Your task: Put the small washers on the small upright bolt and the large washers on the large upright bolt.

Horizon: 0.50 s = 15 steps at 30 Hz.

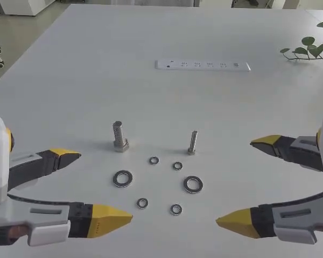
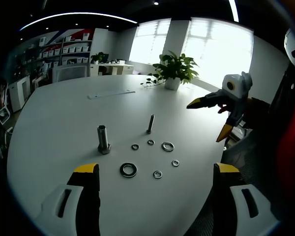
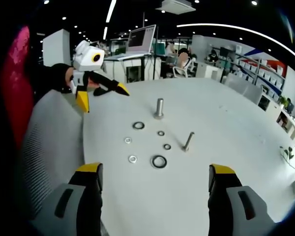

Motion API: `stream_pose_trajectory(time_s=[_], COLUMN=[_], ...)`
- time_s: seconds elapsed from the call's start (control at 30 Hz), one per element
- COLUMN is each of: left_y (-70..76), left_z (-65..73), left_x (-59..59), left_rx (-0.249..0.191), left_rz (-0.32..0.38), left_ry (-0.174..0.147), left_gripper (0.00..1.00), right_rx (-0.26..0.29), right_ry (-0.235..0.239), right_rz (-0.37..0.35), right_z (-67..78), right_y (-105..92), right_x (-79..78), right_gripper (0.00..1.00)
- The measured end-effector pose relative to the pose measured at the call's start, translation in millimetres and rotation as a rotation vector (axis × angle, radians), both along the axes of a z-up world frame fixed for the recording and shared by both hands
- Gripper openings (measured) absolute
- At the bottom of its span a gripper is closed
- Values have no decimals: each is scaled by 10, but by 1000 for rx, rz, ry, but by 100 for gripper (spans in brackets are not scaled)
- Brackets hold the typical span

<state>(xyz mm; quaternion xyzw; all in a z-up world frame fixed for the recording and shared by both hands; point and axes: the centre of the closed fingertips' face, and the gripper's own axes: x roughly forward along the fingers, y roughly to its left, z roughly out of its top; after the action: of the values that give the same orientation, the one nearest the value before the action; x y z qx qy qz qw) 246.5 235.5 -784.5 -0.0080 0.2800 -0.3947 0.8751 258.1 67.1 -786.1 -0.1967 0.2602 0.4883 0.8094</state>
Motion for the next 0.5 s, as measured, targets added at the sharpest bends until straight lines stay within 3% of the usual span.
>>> stream_pose_trajectory(time_s=[0.5], left_y=[-12], left_z=[7], left_x=[-12], left_rx=[-1], left_rz=[-3], left_ry=[-2], left_gripper=[96], right_rx=[-10], right_ry=[1], right_rz=[9], right_z=[-6], right_y=[22], right_x=[-26], right_gripper=[89])
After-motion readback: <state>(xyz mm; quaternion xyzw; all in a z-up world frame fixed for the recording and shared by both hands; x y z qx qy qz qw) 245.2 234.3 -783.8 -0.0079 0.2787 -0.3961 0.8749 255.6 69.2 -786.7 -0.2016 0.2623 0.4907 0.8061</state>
